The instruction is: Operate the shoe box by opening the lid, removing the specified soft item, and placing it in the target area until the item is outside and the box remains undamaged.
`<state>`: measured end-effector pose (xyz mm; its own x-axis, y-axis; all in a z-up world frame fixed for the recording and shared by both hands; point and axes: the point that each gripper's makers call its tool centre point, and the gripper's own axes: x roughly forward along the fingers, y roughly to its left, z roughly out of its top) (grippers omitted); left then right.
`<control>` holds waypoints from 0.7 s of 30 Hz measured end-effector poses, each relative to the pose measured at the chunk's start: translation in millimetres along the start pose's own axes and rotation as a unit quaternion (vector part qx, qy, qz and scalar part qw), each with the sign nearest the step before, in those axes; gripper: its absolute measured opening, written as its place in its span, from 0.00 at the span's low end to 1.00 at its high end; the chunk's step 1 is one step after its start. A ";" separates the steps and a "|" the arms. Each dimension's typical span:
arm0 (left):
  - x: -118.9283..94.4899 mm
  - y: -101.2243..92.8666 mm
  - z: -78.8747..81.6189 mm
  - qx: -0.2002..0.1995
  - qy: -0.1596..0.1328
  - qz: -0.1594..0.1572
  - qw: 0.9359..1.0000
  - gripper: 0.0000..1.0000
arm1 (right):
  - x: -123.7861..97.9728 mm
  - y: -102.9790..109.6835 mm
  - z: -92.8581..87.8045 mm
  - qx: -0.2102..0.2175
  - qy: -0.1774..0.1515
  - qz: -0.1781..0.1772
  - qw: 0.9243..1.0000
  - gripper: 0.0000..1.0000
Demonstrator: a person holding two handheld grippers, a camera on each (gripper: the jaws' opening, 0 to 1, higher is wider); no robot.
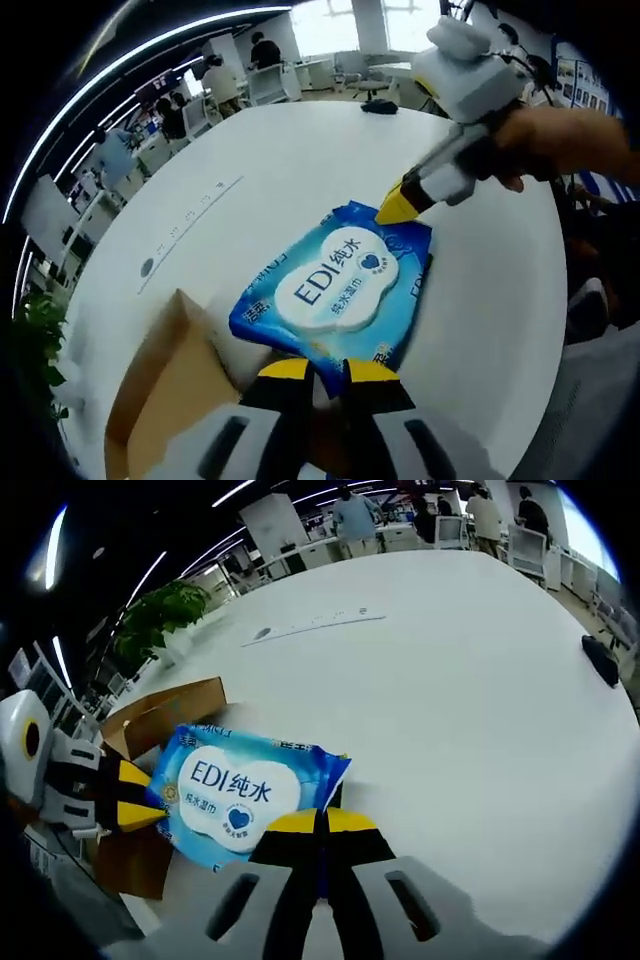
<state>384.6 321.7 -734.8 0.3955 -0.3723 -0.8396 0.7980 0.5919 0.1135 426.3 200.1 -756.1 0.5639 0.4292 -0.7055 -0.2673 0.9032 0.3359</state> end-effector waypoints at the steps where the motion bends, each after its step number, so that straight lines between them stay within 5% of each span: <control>1: -1.2 0.5 0.7 -0.004 -0.002 -0.002 1.000 0.13 | -0.3 -0.2 0.5 0.000 -0.001 -0.001 1.000 0.00; 21: -35.4 -15.0 19.5 -0.061 -0.061 -0.053 0.995 0.22 | -12.9 7.0 13.6 0.011 -0.041 -0.008 0.999 0.03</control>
<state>367.4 312.0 -696.4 0.3702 -0.5166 -0.7721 0.7801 0.6242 -0.0436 427.7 200.9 -736.1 0.6301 0.4119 -0.6582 -0.2409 0.9096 0.3386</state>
